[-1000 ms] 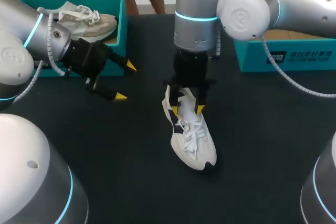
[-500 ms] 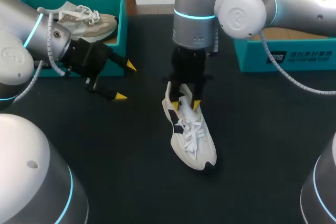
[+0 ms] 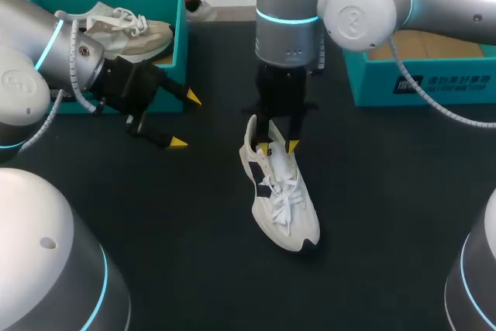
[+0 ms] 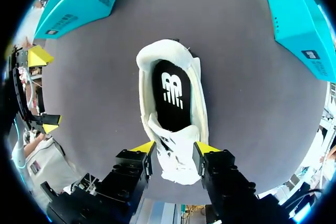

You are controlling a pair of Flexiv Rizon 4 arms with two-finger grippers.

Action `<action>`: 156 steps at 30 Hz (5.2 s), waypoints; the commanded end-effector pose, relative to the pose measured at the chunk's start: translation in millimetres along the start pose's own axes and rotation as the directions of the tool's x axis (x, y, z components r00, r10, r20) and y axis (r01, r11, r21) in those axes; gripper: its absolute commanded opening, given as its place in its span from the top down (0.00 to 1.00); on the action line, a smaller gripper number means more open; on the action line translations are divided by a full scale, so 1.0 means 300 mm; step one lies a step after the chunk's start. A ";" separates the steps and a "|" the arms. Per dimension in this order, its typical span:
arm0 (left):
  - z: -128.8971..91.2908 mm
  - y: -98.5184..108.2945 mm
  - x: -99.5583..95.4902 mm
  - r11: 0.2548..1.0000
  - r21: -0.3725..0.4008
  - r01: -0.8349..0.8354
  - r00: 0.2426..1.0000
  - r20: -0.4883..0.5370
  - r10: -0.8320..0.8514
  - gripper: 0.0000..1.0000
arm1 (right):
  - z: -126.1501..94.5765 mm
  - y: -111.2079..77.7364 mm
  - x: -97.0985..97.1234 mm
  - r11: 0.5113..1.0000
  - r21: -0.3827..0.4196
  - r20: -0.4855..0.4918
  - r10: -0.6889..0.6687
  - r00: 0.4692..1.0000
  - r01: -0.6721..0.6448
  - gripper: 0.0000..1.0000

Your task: Take the shoe out of the shoebox, open the shoe tongue, remove and reinsert the insole, then place the shoe into the shoebox

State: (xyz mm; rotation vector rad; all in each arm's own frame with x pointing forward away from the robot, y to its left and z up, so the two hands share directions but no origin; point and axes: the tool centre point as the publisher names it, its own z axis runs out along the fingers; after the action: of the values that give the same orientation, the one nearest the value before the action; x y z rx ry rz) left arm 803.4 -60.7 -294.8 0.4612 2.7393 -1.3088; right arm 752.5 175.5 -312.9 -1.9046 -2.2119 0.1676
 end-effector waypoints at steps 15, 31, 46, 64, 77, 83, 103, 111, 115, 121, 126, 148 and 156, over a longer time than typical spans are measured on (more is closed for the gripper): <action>0.000 0.000 0.000 1.000 -0.003 0.000 1.000 -0.002 0.000 0.00 | 0.055 0.040 -0.003 0.999 -0.051 -0.004 0.000 1.000 0.000 0.82; 0.000 0.000 0.000 1.000 -0.003 0.000 1.000 -0.002 0.000 0.00 | 0.041 0.064 -0.012 0.996 -0.088 0.003 0.001 1.000 0.000 0.69; 0.000 0.000 0.000 1.000 -0.003 0.000 1.000 -0.002 0.000 0.00 | -0.124 0.092 0.018 0.850 -0.160 0.203 -0.469 0.860 0.501 0.56; 0.000 0.000 0.000 1.000 -0.003 0.000 1.000 -0.002 0.000 0.00 | -0.190 0.117 0.027 0.699 -0.059 0.333 -0.660 0.674 0.713 0.00; 0.000 0.000 0.000 1.000 -0.003 0.000 1.000 -0.002 0.000 0.00 | -0.197 0.277 0.011 0.266 0.111 0.400 -0.894 0.203 0.957 0.00; 0.000 0.000 0.000 1.000 -0.003 0.000 1.000 -0.002 0.000 0.00 | -0.123 0.312 0.032 0.186 0.105 0.403 -0.906 0.129 0.977 0.00; 0.000 0.000 0.000 1.000 -0.003 0.000 1.000 -0.002 0.000 0.00 | 0.016 0.420 -0.014 0.047 0.180 0.386 -0.922 -0.026 0.983 0.38; 0.000 0.000 0.000 1.000 -0.003 0.000 1.000 -0.002 0.000 0.00 | 0.073 0.443 -0.019 0.039 0.181 0.367 -0.930 -0.031 0.983 0.51; 0.000 0.000 0.000 1.000 -0.003 0.000 1.000 -0.002 0.000 0.00 | 0.098 0.446 -0.025 0.045 0.191 0.352 -0.936 -0.026 0.980 0.54; 0.000 0.000 0.000 1.000 -0.003 0.000 1.000 -0.002 0.000 0.00 | 0.117 0.449 -0.020 0.077 0.208 0.360 -0.933 -0.003 0.975 1.00; 0.000 0.000 0.000 1.000 -0.003 0.000 1.000 -0.002 0.000 0.00 | 0.116 0.445 -0.024 0.151 0.205 0.405 -0.913 0.056 0.967 1.00; 0.000 0.000 0.000 1.000 -0.003 0.000 1.000 -0.002 0.000 0.00 | -0.477 0.248 -0.077 0.139 0.186 0.477 -0.878 0.034 0.973 1.00; 0.000 0.000 0.000 1.000 -0.003 0.000 1.000 -0.002 0.000 0.00 | -0.688 0.193 -0.140 0.146 0.188 0.506 -0.862 0.032 0.971 1.00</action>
State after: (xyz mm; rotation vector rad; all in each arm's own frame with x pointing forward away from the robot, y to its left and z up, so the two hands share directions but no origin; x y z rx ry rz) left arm 803.4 -60.7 -294.8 0.4612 2.7393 -1.3088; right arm 875.1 147.8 -176.0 0.0934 -3.4231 0.2259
